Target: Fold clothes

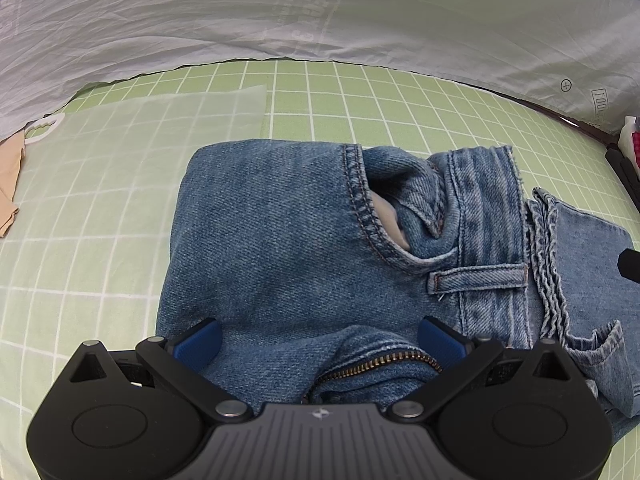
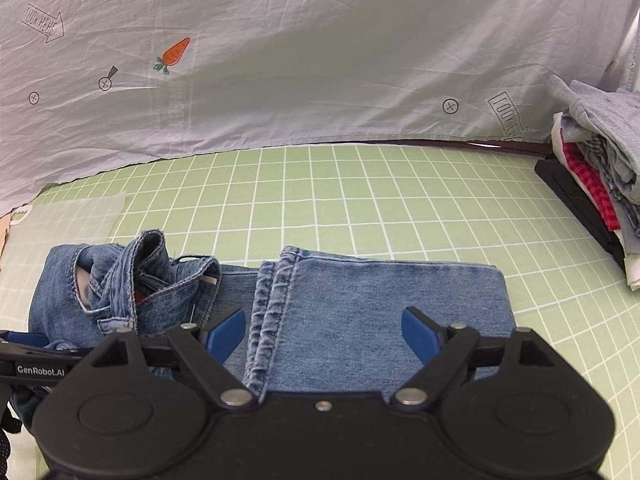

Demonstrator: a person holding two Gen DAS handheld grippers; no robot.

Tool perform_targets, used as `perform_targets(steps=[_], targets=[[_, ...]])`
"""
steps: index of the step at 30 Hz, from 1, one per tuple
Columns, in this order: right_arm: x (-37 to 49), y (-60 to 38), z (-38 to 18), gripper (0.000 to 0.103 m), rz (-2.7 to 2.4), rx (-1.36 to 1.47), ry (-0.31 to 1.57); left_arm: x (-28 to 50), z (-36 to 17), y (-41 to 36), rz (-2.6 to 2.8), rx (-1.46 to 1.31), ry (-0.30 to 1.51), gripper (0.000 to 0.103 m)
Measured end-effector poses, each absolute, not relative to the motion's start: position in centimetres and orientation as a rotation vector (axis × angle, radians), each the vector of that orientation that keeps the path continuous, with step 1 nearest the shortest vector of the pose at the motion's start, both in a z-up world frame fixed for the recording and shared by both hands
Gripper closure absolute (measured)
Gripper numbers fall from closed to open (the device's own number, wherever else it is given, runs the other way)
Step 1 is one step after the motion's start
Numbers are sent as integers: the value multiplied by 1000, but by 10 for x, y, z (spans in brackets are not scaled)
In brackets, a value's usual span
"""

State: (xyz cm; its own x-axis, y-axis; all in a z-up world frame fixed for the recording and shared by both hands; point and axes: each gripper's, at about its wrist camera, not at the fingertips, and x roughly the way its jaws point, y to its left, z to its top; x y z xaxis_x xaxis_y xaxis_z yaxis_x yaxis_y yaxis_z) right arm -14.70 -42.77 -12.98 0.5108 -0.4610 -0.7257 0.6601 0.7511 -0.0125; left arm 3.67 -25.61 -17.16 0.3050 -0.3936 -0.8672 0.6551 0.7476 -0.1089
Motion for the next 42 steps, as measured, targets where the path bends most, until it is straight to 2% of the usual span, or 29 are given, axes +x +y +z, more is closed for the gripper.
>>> perform_targets(steps=[15, 23, 36, 39, 40, 41, 42], targets=[[-184, -468, -166, 13, -850, 375, 844, 30, -171, -251, -706, 341, 1049, 0], [-221, -505, -186, 7, -961, 445, 873, 30, -170, -252, -700, 347, 1050, 0], [-247, -517, -200, 4, -883, 604, 786, 31, -171, -251, -695, 349, 1054, 0], [-251, -515, -199, 21, -862, 620, 760, 31, -171, -250, -695, 348, 1054, 0], [-253, -514, -198, 34, -854, 625, 751, 31, -171, -250, -694, 348, 1054, 0], [-254, -514, -198, 52, -847, 630, 743, 31, -170, -251, -692, 350, 1056, 0], [-256, -514, -197, 61, -836, 643, 732, 31, -170, -251, -688, 355, 1058, 0]])
